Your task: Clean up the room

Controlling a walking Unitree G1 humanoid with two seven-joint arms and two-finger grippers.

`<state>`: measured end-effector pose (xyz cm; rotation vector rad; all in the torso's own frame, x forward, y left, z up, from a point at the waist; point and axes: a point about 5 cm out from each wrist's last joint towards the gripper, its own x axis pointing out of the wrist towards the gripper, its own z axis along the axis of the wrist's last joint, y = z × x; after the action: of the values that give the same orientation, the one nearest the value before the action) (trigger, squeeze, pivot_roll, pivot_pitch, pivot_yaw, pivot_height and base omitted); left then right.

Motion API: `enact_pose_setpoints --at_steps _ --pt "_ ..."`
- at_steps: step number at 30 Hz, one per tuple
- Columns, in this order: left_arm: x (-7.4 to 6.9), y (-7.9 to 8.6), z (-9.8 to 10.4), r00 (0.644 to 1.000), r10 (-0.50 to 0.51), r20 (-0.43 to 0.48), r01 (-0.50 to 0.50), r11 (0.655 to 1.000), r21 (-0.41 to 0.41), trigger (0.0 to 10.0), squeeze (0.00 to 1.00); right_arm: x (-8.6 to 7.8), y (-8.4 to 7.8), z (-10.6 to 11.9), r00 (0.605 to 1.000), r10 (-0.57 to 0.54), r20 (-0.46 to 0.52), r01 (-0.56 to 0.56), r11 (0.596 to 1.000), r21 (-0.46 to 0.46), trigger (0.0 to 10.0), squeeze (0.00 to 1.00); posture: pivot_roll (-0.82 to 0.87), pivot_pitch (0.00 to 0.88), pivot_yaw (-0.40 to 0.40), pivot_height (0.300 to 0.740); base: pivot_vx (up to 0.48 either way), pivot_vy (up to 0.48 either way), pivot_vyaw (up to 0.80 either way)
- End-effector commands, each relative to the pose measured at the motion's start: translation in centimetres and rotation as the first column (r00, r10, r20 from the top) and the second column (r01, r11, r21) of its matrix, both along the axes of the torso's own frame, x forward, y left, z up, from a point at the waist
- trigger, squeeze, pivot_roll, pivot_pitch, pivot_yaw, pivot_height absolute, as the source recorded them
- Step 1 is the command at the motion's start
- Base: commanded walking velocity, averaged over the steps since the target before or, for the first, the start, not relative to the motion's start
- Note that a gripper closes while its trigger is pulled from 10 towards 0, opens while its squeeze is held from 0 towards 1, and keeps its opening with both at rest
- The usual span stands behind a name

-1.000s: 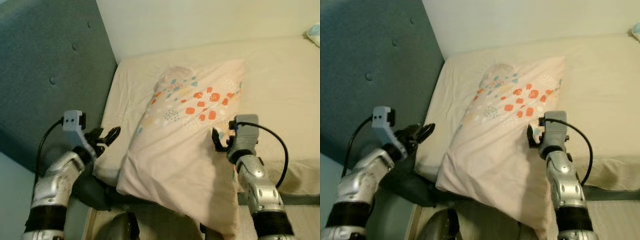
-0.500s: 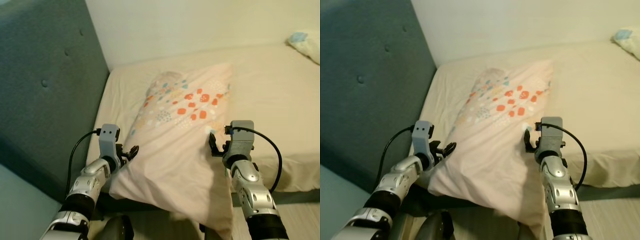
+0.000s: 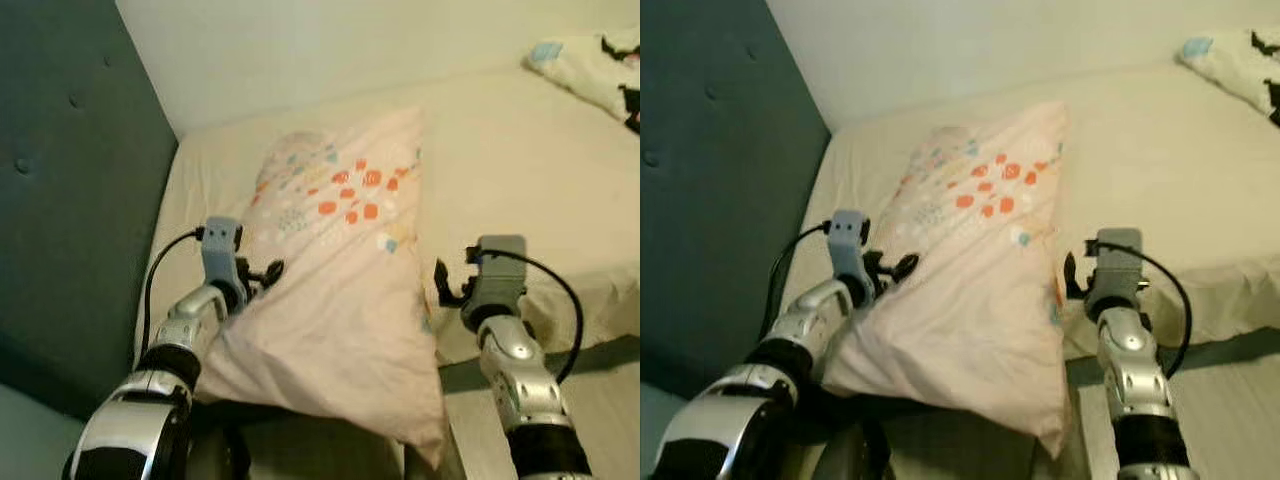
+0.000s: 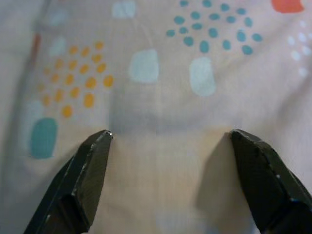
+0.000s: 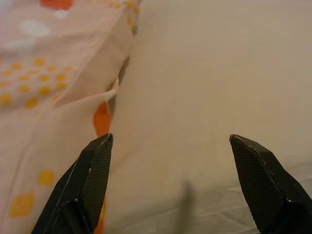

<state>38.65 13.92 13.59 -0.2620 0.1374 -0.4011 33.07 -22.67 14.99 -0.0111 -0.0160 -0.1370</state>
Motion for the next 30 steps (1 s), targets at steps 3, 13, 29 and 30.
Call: enact_pose_setpoints --at_steps 3,13,29,30 --pt "-0.2 1.7 -0.9 0.995 0.055 -0.082 -0.061 0.996 -0.063 10.0 1.0 -0.2 0.2 0.7 0.999 0.014 0.037 -0.018 0.994 0.106 10.0 1.0 -0.16 0.36 0.162 0.54 0.0 0.0 0.0" --pt "0.5 7.3 1.1 0.935 0.335 -0.115 -0.353 0.909 -0.223 10.0 1.0 0.0 0.4 1.6 0.996 0.045 0.075 -0.06 0.976 0.207 10.0 1.0 -0.17 0.399 0.156 0.54 0.0 0.0 0.0" --pt "-1.4 4.5 -3.3 0.957 0.094 -0.274 -0.184 0.929 -0.323 10.0 1.0 -0.9 1.1 1.1 0.99 0.108 0.086 -0.129 0.948 0.292 10.0 1.0 -0.2 0.4 0.159 0.54 0.0 0.0 0.0" --pt "-1.5 4.2 -3.5 0.958 0.077 -0.277 -0.165 0.936 -0.311 10.0 1.0 -1.0 1.2 1.1 0.99 0.111 0.085 -0.131 0.947 0.294 10.0 1.0 -0.2 0.4 0.161 0.54 0.0 0.0 0.0"
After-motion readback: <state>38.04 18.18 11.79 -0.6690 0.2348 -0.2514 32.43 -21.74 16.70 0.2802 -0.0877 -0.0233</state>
